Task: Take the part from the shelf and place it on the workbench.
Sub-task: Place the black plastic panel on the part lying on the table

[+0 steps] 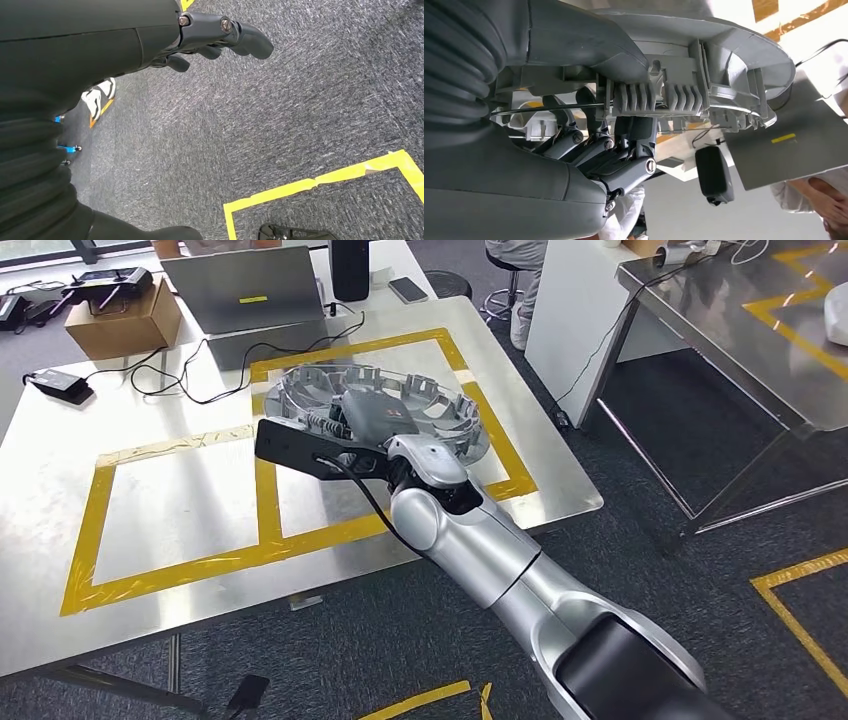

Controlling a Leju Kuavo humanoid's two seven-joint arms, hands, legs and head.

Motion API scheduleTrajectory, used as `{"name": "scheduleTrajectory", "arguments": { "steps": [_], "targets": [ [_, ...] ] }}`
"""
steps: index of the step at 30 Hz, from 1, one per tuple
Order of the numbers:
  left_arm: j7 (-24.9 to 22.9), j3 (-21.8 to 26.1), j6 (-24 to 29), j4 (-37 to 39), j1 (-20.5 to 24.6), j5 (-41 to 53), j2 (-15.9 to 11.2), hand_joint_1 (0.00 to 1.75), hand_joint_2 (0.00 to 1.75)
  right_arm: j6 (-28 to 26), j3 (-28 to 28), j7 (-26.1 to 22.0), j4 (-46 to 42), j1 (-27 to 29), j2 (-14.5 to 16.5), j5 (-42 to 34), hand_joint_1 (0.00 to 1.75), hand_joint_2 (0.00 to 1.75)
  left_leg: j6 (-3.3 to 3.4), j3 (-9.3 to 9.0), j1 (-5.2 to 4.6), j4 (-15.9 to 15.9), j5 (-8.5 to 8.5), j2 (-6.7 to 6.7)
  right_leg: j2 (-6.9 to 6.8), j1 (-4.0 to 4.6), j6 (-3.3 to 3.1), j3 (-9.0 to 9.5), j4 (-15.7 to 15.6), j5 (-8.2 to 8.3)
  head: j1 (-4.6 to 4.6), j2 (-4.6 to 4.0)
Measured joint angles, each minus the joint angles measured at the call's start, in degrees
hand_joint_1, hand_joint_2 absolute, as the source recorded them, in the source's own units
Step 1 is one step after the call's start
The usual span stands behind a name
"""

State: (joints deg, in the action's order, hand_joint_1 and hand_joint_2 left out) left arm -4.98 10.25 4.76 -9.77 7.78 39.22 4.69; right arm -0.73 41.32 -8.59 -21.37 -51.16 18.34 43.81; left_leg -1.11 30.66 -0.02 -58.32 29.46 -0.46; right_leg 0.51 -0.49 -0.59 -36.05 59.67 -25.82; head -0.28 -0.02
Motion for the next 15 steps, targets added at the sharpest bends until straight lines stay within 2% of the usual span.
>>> {"name": "scheduleTrajectory", "arguments": {
  "steps": [14, 15],
  "targets": [
    [0.34, 0.00, -1.85, 0.00, 0.24, 0.59, 0.23, 0.00, 1.75, 0.62, 0.69, -1.07, 1.98, -0.89, 0.98, -0.17, 1.75, 1.75, 0.00, 0.00, 0.00, 0.00, 0.00, 0.02, 0.02, 0.01, 0.03, 0.00, -0.03, 0.02, 0.00, 0.00],
    [0.33, 0.00, -1.93, 0.00, 0.26, 0.68, 0.25, 0.00, 1.75, 0.62, 0.75, -1.19, 1.98, -0.90, 1.03, -0.26, 1.31, 1.31, 0.00, 0.00, 0.00, 0.00, 0.00, 0.02, 0.02, 0.01, 0.03, 0.00, -0.03, 0.02, 0.00, 0.00]
  ]
}}
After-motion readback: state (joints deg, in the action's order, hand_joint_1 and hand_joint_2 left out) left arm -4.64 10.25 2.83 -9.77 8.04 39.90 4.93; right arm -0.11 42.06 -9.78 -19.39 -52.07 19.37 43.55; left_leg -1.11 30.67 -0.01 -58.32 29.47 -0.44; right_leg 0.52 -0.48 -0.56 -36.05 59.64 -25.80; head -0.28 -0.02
